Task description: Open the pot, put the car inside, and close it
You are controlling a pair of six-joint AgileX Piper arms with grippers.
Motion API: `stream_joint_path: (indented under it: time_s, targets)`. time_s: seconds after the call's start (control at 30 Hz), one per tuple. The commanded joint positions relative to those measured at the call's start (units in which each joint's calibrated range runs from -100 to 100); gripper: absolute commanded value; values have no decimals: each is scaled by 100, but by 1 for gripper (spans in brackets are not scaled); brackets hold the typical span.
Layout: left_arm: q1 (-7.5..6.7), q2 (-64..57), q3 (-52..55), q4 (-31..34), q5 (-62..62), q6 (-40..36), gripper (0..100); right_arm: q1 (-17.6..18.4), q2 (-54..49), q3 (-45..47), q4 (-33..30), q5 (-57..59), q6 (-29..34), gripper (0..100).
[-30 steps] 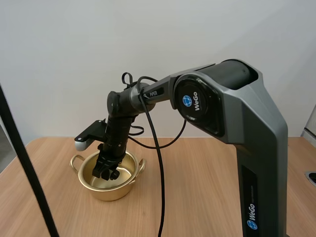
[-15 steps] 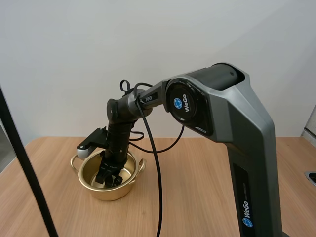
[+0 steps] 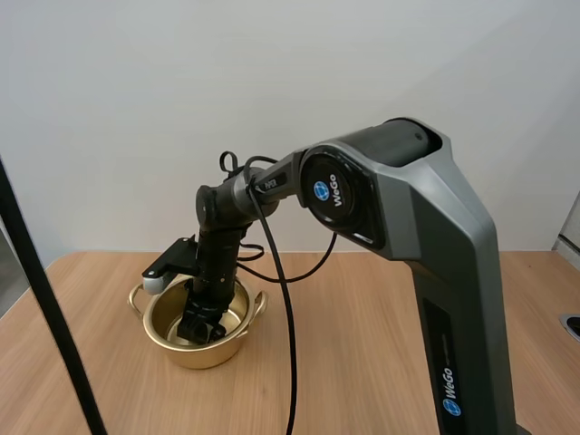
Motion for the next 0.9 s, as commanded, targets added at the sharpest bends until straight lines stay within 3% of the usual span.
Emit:
stream_joint_path:
  time_s: [0.0, 0.13, 0.37, 0.87]
  targets:
    - [2, -4, -1, -6, 8, 3, 0, 1, 3, 0, -2, 8, 1, 34]
    - [2, -4, -1, -6, 8, 3, 0, 1, 3, 0, -2, 8, 1, 44]
    - [2, -4, -1, -6, 8, 3, 0, 1, -10, 0, -2, -102, 51, 72]
    - [2, -4, -1, -6, 66, 2, 0, 1, -751, -15, -7, -137, 51, 74]
